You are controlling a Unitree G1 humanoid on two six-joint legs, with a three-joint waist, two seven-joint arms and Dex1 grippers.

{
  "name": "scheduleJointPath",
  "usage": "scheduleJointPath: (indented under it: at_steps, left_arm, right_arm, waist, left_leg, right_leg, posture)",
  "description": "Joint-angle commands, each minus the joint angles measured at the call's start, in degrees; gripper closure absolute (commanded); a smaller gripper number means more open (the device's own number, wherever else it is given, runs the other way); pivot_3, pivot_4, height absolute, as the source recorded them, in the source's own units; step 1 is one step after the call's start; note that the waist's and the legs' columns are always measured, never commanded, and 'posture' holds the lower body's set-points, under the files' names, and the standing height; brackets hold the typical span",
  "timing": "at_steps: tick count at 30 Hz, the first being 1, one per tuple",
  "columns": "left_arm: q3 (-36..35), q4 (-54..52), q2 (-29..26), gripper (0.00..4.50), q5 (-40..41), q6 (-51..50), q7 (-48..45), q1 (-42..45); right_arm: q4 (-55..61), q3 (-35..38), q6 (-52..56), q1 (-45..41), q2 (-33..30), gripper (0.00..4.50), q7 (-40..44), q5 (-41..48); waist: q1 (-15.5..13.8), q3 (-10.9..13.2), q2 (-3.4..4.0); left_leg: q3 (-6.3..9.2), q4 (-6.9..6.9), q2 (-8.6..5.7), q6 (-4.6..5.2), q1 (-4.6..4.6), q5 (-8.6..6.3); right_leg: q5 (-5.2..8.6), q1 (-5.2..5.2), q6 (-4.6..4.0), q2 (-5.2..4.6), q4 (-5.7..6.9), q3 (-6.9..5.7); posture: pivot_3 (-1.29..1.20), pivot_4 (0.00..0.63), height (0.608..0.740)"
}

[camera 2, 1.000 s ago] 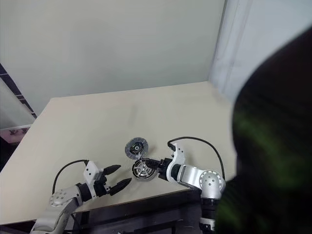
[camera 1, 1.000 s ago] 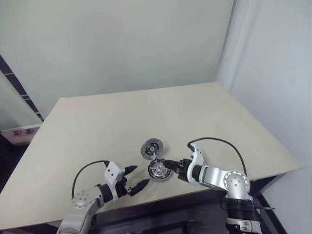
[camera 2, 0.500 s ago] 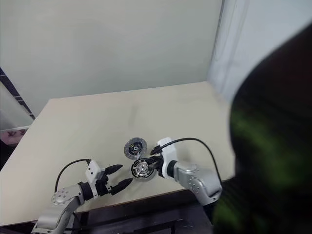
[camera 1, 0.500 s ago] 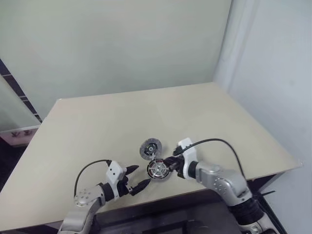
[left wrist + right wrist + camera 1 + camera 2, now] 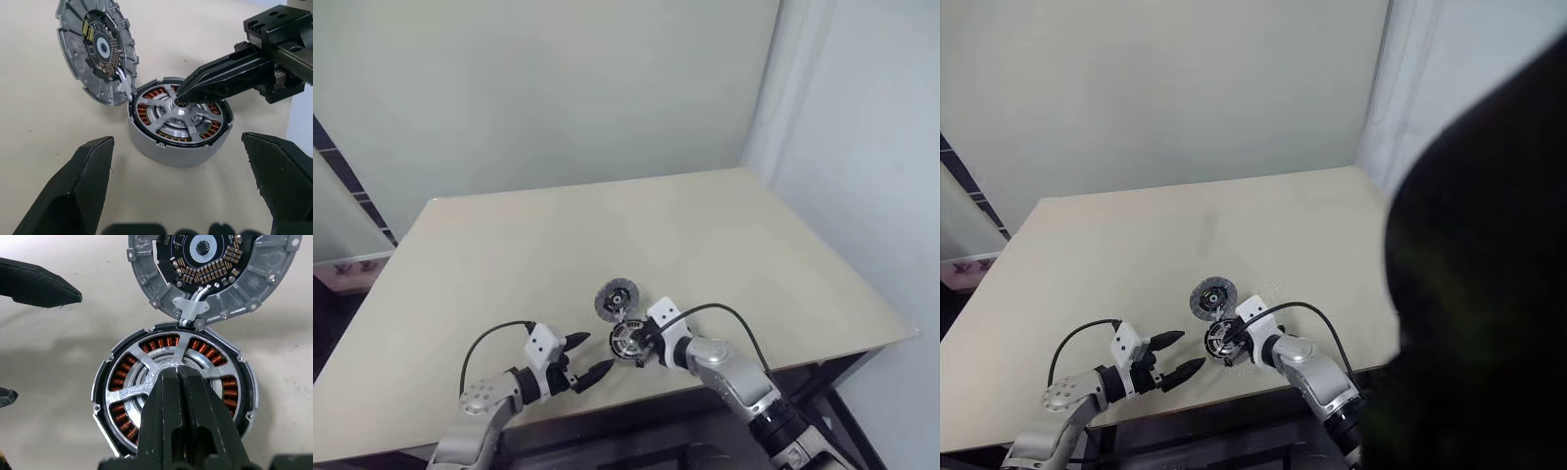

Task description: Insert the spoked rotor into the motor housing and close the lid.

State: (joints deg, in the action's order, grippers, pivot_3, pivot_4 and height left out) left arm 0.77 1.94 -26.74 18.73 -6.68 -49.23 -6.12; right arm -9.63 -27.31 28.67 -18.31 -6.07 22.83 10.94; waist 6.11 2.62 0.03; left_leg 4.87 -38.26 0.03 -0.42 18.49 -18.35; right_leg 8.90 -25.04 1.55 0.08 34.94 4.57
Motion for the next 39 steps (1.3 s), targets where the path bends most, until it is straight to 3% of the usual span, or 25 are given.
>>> scheduleJointPath:
  at_steps: [1,5,11,18,26,39]
  left_arm:
    - [-0.95,-2.00,-0.59,0.00,0.08,0.57,0.03,0.60]
    - [-0.70,-1.76,-0.52,0.00,0.06,0.48,-0.13,0.91]
    - [-0.21,-1.51,-0.56,0.00,0.05,0.13,-0.68,1.13]
    - [0.33,-1.10,-0.19,0.00,-0.11,-0.02,-0.97,1.80]
    - [1.09,-1.13,-0.71,0.00,-0.70,-0.97,-1.16,2.24]
    - [1.26,-2.62,0.01,0.00,-0.81,-1.07,-0.74,0.88]
  right_arm:
    - [4.70,2.99,1.61,-0.77,0.54,4.45,1.75,1.13]
    - [12.06,0.73,6.64,-3.94,-3.79,4.45,6.94,-0.46]
    - [19.53,-9.28,9.09,-11.28,-16.06,2.55,17.68,-7.93]
    - [21.27,-16.74,9.03,-18.09,-22.31,0.11,28.12,-13.33]
    - [18.86,-23.66,7.67,-22.97,-22.50,0.02,33.86,-21.44]
    - [10.28,-30.12,9.35,-26.11,-16.70,0.02,37.31,-31.61]
  waist:
    - [-0.01,0.00,0.01]
    - [-0.01,0.01,0.01]
    - [-0.20,0.00,-0.01]
    - [-0.55,0.00,-0.01]
    - [-0.56,0.00,-0.01]
    - [-0.61,-0.01,-0.01]
  left_leg:
    - [0.02,-0.02,0.00,0.00,-0.01,0.00]
    - [0.02,-0.05,-0.02,0.00,0.02,0.00]
    - [0.03,-0.06,-0.04,0.00,0.02,0.00]
    - [0.11,-0.06,-0.02,0.00,0.02,0.00]
    - [0.14,-0.08,-0.02,0.00,0.02,0.00]
    - [0.21,-0.09,-0.03,-0.02,0.01,0.01]
  right_leg:
    - [0.00,-0.01,0.00,0.00,0.00,-0.01]
    - [-0.01,-0.03,0.02,0.00,0.00,0.00]
    - [-0.01,-0.04,0.02,-0.02,-0.01,-0.03]
    - [-0.01,-0.05,0.01,-0.02,0.00,-0.13]
    - [-0.01,-0.04,0.02,-0.03,0.01,-0.17]
    - [-0.02,-0.05,0.01,-0.07,0.08,-0.25]
  posture:
    - [0.00,0.000,0.740]
    - [0.00,0.000,0.740]
    - [0.00,0.000,0.740]
    - [0.00,0.000,0.740]
    - [0.00,0.000,0.740]
    - [0.00,0.000,0.740]
